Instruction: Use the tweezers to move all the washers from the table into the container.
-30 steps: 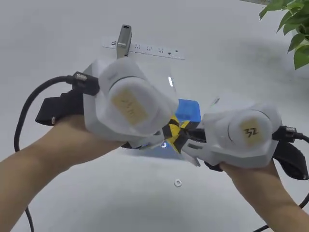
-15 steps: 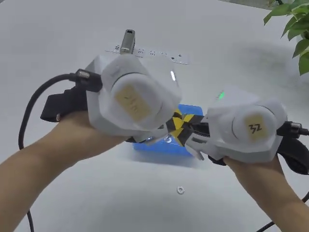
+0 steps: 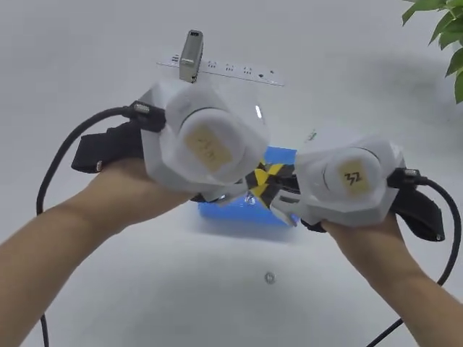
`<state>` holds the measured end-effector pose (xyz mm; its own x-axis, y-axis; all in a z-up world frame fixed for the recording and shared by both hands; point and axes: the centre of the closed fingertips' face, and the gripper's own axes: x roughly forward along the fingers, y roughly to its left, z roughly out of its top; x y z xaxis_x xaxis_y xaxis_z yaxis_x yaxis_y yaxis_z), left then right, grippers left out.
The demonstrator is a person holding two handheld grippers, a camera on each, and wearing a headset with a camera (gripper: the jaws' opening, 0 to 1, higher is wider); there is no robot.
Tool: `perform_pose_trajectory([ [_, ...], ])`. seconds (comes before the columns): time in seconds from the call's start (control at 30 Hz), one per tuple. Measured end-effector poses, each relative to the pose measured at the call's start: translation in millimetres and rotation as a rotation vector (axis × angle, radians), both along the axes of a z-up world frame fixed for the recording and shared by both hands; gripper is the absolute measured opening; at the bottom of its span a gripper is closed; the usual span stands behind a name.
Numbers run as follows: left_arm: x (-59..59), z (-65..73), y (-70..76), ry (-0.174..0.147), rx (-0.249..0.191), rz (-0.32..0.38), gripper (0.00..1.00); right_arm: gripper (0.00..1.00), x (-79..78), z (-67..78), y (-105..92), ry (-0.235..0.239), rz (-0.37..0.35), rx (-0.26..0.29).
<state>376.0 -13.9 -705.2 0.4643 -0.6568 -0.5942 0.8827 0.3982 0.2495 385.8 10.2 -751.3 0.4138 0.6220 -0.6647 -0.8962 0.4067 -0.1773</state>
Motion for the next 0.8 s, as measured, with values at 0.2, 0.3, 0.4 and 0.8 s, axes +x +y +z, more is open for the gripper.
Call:
perform_pose_trajectory([
  [0.2, 1.0, -12.2, 1.2, 0.031, -0.001, 0.004, 0.00, 0.03, -0.3, -11.8, 0.0, 0.022, 0.005, -0.014],
  [0.3, 1.2, -17.1, 0.8, 0.036, 0.008, 0.002, 0.00, 0.03, 0.1, -17.0, -0.6, 0.032, 0.007, -0.026],
  [0.4, 1.8, -20.6, 1.0, 0.040, 0.018, -0.001, 0.00, 0.03, 0.4, -20.7, -0.9, 0.041, 0.006, -0.028],
  [0.8, 2.6, -22.7, 2.8, 0.065, 0.017, 0.005, 0.00, 0.04, 1.7, -23.1, -1.2, 0.047, -0.001, -0.014],
])
